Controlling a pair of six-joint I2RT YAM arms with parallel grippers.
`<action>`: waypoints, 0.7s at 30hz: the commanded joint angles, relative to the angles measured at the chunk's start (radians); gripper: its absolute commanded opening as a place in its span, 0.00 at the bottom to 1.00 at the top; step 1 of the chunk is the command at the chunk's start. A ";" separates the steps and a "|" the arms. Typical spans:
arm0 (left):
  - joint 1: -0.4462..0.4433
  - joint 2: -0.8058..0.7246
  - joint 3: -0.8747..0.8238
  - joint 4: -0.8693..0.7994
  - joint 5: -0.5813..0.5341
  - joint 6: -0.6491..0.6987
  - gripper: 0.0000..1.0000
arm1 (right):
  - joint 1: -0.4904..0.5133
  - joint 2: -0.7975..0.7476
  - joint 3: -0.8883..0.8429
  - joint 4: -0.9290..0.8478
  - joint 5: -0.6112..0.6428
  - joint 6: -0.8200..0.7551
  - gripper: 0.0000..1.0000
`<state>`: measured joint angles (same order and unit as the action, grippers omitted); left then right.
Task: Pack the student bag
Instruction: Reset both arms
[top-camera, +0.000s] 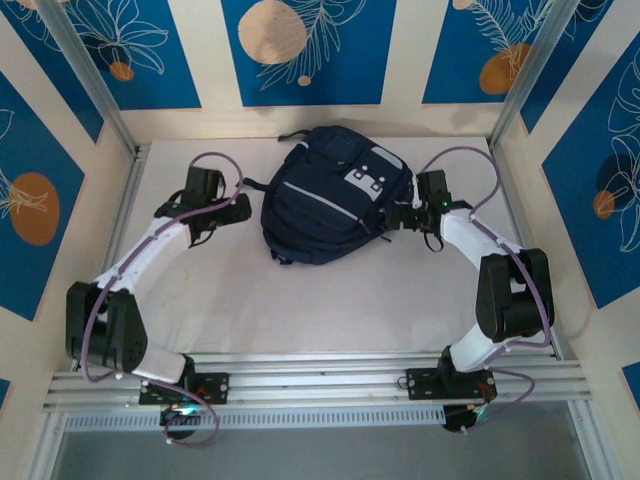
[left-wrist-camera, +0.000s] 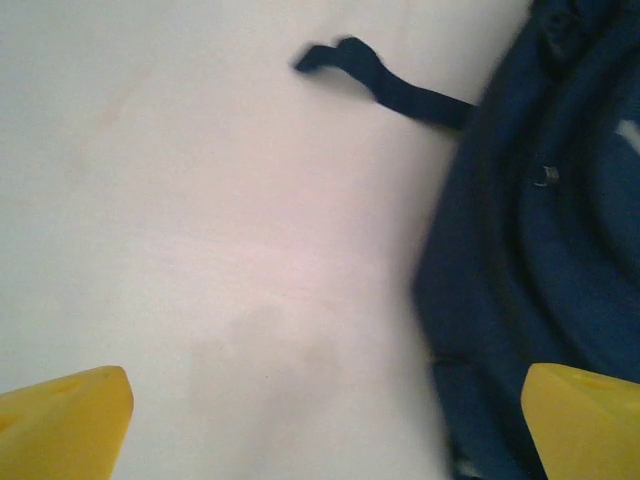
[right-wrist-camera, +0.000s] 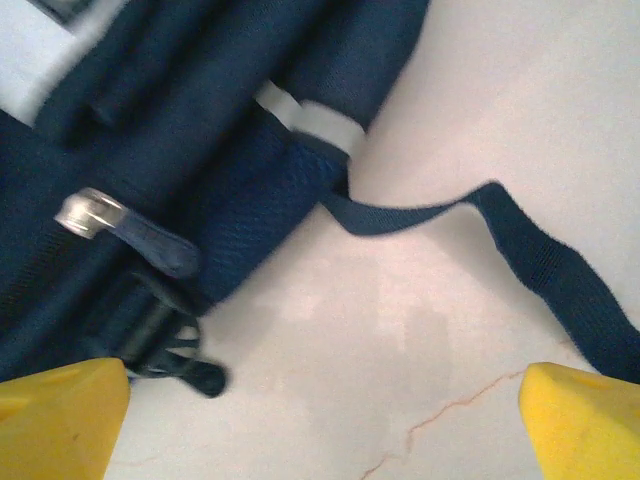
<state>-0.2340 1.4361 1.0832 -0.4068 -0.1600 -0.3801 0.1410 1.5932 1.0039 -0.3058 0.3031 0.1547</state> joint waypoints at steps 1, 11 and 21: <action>0.029 -0.041 -0.115 0.123 -0.130 0.170 0.99 | 0.002 -0.029 -0.107 0.317 0.014 -0.101 1.00; 0.086 -0.027 -0.507 0.843 -0.152 0.388 1.00 | -0.086 -0.113 -0.529 0.963 -0.130 -0.093 1.00; 0.134 0.136 -0.761 1.457 -0.016 0.422 1.00 | -0.129 -0.073 -0.597 1.126 -0.139 -0.039 0.99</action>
<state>-0.1253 1.5398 0.3599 0.7769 -0.2516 0.0120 -0.0013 1.5249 0.3889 0.7444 0.1501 0.1112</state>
